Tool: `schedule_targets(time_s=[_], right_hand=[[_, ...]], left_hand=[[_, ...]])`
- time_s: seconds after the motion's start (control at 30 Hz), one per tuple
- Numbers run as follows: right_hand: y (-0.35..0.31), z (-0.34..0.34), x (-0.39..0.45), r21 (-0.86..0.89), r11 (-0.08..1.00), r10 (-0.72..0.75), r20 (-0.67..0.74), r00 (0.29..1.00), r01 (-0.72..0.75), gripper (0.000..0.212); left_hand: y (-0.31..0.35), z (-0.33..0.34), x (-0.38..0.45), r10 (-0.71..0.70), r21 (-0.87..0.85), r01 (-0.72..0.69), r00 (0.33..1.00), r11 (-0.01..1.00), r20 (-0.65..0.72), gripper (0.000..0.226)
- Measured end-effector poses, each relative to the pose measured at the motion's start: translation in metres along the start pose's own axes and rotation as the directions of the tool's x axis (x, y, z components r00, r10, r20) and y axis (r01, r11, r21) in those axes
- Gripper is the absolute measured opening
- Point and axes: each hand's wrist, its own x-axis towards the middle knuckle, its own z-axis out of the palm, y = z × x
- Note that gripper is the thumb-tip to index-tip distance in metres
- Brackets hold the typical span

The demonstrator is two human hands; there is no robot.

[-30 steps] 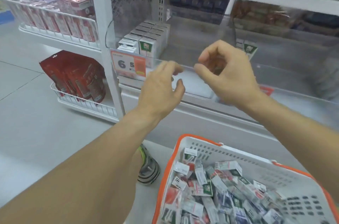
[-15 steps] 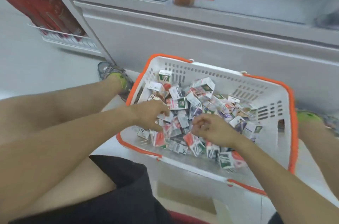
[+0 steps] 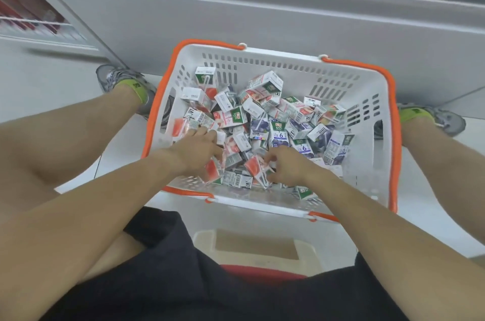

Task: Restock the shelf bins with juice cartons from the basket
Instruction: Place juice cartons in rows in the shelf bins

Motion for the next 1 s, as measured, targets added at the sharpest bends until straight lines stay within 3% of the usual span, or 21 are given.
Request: schedule_targets(time_s=[0.2,0.3,0.37,0.43,0.6,0.7,0.83,0.9,1.0], right_hand=[[0.01,-0.006,0.003,0.085,0.992,0.1,-0.067,0.993,-0.094,0.036],[0.015,-0.005,0.009,0.141,0.978,0.185,-0.227,0.956,-0.155,0.032],[0.014,-0.004,0.015,0.119,0.97,0.241,-0.313,0.919,-0.214,0.034],[0.01,-0.002,0.02,0.076,0.96,0.28,-0.352,0.893,-0.271,0.05],[0.001,0.002,0.029,0.038,0.907,0.396,-0.418,0.818,-0.419,0.069],[-0.001,0.003,0.027,0.11,0.886,0.451,-0.434,0.78,-0.451,0.061],[0.009,-0.004,0.013,0.25,0.863,0.504,-0.372,0.779,-0.439,0.06],[0.014,-0.009,0.003,0.241,0.885,0.461,-0.333,0.822,-0.398,0.061],[0.016,-0.012,-0.008,0.041,0.946,0.322,-0.233,0.918,-0.321,0.049]], left_hand=[[-0.008,-0.002,0.003,0.033,-0.035,-0.034,0.999,0.999,-0.04,0.054],[-0.012,-0.005,0.001,0.022,-0.26,-0.047,0.995,0.965,-0.1,0.052],[-0.012,-0.007,-0.002,-0.037,-0.563,-0.032,0.993,0.826,-0.11,0.05],[-0.01,-0.007,-0.004,-0.119,-0.753,-0.016,0.985,0.658,-0.126,0.049],[-0.005,-0.003,0.002,-0.207,-0.821,-0.023,0.963,0.57,-0.17,0.04],[0.0,0.001,0.005,-0.195,-0.782,-0.02,0.964,0.623,-0.181,0.04],[0.009,0.01,0.01,-0.098,-0.605,-0.012,0.984,0.796,-0.148,0.046],[0.009,0.012,0.012,-0.058,-0.554,-0.036,0.987,0.832,-0.151,0.044],[0.007,0.01,0.013,-0.023,-0.532,-0.05,0.991,0.845,-0.13,0.037]])
